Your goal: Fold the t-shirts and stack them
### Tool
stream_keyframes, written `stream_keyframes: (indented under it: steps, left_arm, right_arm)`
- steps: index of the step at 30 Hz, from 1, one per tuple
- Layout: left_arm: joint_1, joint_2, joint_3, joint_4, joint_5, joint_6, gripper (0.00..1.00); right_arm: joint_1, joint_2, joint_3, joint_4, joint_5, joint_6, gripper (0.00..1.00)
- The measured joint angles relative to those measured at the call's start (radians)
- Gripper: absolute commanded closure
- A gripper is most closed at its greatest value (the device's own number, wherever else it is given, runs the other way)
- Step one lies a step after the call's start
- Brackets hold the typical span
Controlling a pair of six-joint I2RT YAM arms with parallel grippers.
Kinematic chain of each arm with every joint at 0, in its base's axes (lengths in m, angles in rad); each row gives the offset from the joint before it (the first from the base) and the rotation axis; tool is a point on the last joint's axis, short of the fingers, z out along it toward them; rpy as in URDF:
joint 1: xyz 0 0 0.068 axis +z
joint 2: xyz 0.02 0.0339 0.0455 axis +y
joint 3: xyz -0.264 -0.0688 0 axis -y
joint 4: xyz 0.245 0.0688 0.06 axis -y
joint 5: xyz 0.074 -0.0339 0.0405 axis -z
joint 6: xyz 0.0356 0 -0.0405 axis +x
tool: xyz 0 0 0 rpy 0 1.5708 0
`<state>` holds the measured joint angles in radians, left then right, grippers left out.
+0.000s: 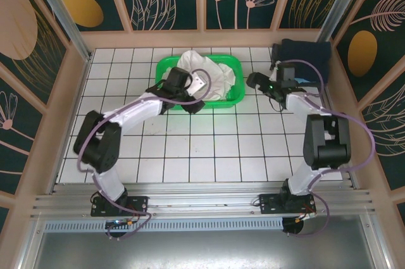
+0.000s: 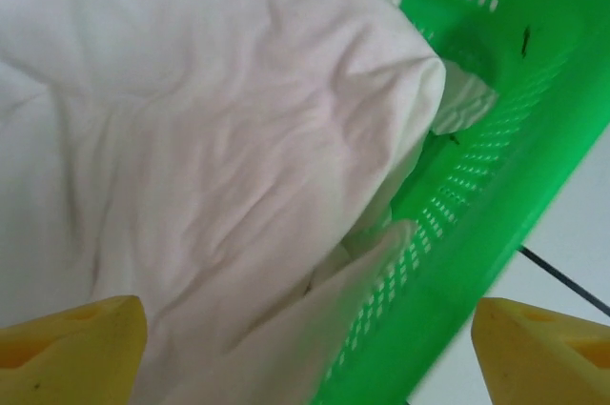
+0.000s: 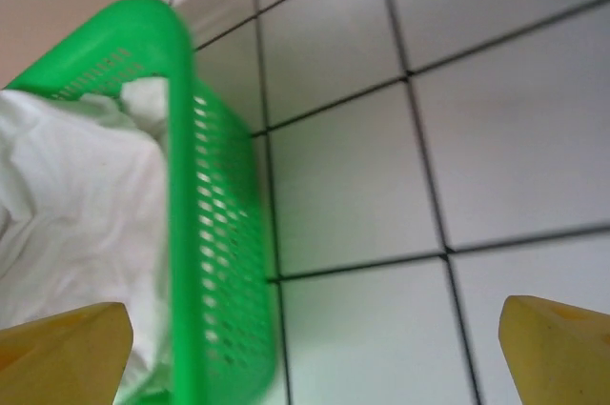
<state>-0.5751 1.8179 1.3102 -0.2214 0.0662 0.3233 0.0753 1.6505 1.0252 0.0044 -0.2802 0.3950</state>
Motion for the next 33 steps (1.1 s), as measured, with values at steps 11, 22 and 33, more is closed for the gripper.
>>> stream_keyframes:
  steps: [11, 22, 33]
  left_arm:
    - [-0.026, 0.149, 0.214, -0.088, 0.030, 0.104, 0.30]
    - [-0.040, 0.153, 0.214, -0.141, 0.143, 0.118, 0.28]
    - [-0.043, 0.356, 0.396, -0.234, 0.061, 0.151, 0.75]
  right_arm:
    - [-0.108, -0.162, -0.152, -0.032, -0.010, -0.005, 0.01]
    - [-0.135, -0.174, -0.202, -0.033, -0.014, -0.024, 0.01]
    - [-0.150, -0.217, -0.229, -0.032, -0.018, -0.034, 0.01]
